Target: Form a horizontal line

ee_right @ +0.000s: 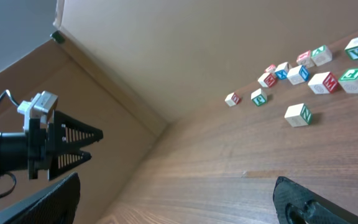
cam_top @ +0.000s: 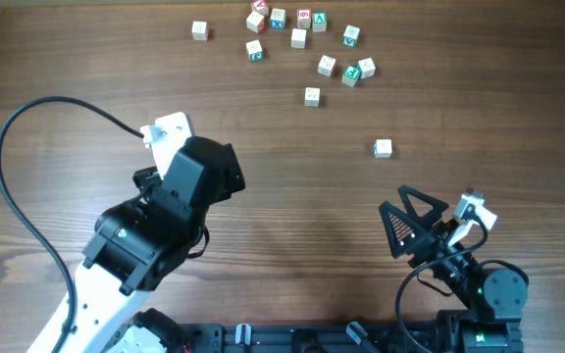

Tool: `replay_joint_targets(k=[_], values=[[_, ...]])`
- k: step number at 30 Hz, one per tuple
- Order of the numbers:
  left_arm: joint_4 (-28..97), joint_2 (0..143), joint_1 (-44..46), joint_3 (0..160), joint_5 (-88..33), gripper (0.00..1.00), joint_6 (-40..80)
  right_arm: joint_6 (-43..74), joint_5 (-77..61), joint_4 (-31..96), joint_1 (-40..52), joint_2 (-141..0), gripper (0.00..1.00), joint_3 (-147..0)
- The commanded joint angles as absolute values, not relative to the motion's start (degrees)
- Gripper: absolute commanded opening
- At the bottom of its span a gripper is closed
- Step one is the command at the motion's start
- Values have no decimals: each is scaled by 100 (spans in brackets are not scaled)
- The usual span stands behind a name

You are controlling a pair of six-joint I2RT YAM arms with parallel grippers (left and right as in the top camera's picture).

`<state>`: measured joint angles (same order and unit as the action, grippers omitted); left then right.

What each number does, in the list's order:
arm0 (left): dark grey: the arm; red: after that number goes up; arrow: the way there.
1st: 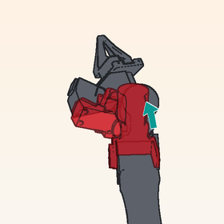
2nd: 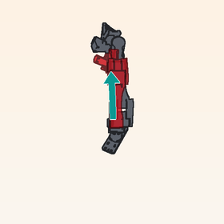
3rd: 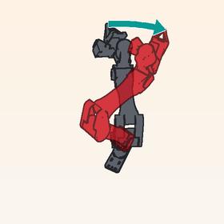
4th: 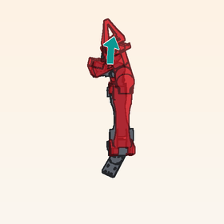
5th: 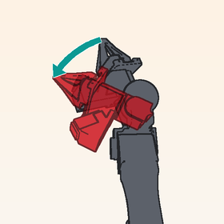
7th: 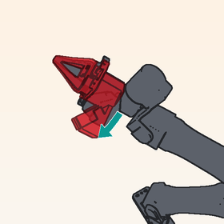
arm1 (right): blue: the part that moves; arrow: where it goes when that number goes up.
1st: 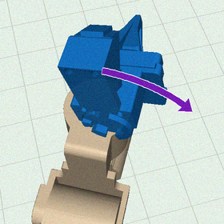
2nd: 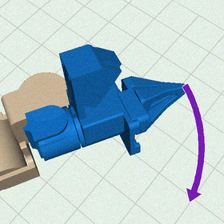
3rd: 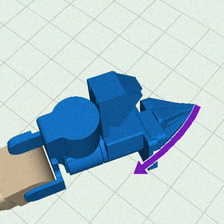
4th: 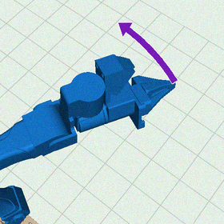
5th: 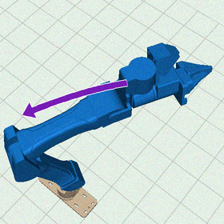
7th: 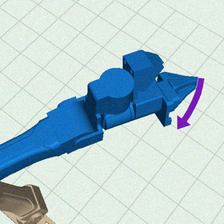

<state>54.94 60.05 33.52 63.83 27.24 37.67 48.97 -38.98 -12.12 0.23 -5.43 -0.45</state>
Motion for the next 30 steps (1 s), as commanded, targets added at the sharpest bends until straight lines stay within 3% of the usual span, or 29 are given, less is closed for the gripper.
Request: replay_joint_targets(k=[1, 11, 22, 27, 30], values=[[5496, 6020, 3321, 6377, 2880, 100, 3861, 4613, -4027, -1199, 16, -856, 99, -305], [5494, 6167, 3321, 6377, 2880, 100, 3861, 3649, -3817, -412, 14, -3767, 99, -1925], [5494, 6167, 3321, 6377, 2880, 100, 3861, 1839, -3374, 2080, 14, -8031, 99, -5935], [5496, 6167, 3321, 6377, 2880, 100, 3863, 1487, -2965, 2322, 25, -9284, 100, -7413], [5496, 6167, 3321, 6377, 2880, 100, 3861, 1166, -1935, 2340, 113, -10018, 100, -8256]])
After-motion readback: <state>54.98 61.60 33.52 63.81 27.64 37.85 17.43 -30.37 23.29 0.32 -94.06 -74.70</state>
